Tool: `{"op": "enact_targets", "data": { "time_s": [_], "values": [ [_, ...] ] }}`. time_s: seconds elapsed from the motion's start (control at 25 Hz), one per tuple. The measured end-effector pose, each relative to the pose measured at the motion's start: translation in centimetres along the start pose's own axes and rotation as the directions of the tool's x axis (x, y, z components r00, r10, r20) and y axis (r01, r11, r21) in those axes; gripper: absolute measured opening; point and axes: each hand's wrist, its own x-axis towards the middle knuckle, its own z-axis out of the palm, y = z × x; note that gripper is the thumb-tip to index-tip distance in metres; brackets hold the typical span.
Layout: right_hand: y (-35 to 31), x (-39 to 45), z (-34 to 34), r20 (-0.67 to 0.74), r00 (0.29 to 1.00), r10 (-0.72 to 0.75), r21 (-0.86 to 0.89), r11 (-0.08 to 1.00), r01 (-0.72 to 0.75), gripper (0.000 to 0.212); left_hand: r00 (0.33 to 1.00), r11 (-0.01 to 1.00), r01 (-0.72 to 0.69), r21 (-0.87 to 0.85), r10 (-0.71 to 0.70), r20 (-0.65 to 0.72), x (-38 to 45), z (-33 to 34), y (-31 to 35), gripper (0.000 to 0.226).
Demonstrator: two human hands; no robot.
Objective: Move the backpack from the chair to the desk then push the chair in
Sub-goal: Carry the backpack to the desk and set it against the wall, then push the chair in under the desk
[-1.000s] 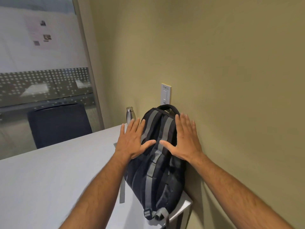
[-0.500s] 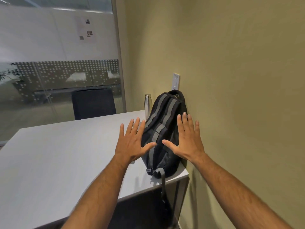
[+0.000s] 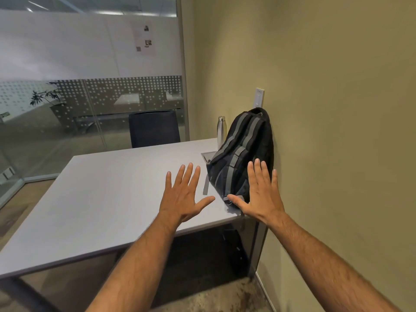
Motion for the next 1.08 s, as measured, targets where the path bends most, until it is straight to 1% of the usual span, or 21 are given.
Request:
{"op": "enact_targets", "data": {
  "time_s": [0.28,0.52,0.72,0.84,0.92,1.08],
  "values": [
    [-7.3,-10.1,-1.3,0.026,1.000,0.008,0.021,1.000,-0.008,0.117,0.996,1.000,0.016,0.018,-0.017,0.083,-12.7,-2.6,-3.8,0.103],
    [-11.4,-15.9,-2.0,0.004,1.000,-0.023,0.055,0.998,0.023,0.122,0.994,0.999,0.035,0.032,-0.038,0.098,-20.5,-4.9,-5.9,0.109],
    [-14.5,-20.7,-2.6,-0.010,0.999,-0.045,0.092,0.995,0.046,0.119,0.992,0.997,0.065,0.051,-0.070,0.102,-26.9,-6.4,-7.4,0.106],
    [-16.6,-24.0,-3.0,0.002,0.997,-0.074,0.107,0.992,0.074,0.117,0.992,0.997,0.065,0.040,-0.069,0.101,-31.4,-6.8,-8.3,0.109],
    [-18.4,-26.3,-3.4,0.022,0.996,-0.089,0.119,0.989,0.086,0.117,0.990,0.996,0.065,0.065,-0.072,0.118,-34.6,-7.1,-9.2,0.109],
    [-22.8,-30.2,-4.2,0.064,0.992,-0.110,0.143,0.985,0.100,0.118,0.986,0.992,0.104,0.076,-0.113,0.122,-40.3,-8.0,-11.3,0.109]
  ]
}}
